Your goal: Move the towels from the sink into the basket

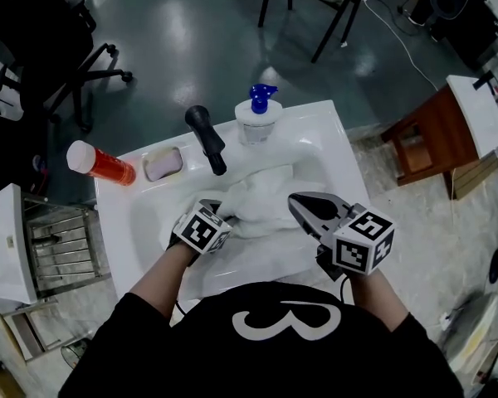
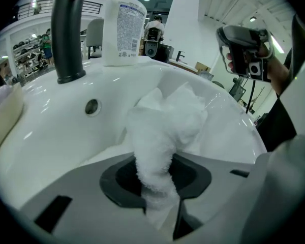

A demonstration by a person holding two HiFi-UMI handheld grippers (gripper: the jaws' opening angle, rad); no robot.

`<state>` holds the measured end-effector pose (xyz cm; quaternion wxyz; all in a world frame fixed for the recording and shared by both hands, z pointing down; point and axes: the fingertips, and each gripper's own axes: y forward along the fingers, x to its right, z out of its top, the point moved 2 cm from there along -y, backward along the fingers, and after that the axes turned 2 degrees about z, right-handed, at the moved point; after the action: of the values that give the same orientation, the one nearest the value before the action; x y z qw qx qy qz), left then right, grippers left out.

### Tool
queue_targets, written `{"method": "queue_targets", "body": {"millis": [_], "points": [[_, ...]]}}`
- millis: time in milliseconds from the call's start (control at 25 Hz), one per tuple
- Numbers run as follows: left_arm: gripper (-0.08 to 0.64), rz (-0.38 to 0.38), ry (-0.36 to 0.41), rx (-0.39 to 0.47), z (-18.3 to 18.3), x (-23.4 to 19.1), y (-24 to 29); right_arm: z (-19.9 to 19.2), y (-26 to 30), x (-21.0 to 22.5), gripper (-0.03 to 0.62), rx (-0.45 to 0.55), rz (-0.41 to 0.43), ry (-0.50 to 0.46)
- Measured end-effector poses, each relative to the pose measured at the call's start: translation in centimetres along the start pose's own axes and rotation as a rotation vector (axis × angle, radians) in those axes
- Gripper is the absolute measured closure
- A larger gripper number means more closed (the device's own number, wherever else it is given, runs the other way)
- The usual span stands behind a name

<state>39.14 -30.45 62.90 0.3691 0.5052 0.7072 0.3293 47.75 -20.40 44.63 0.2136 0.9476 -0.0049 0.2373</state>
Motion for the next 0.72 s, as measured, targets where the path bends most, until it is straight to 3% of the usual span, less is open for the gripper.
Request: {"method": "queue_targets", "body": {"millis": [200, 440, 720], "points": [[0.439, 0.021, -0.022, 0.069, 1.0, 0.9, -2.6, 0.2, -0.2, -1.0, 0.589, 0.009, 0.026, -0.01], [0.44, 0.107, -0.003, 0.117, 2.5, 2.4, -6.0, -0.6, -1.4, -2.3, 0.589, 0.004, 0.073, -0.028], [0.442, 0.222, -0.076, 0.199, 3.8, 4.8, -11.6, -1.5, -4.4, -4.7, 0.589, -0.01, 0.123, -0.058]]}}
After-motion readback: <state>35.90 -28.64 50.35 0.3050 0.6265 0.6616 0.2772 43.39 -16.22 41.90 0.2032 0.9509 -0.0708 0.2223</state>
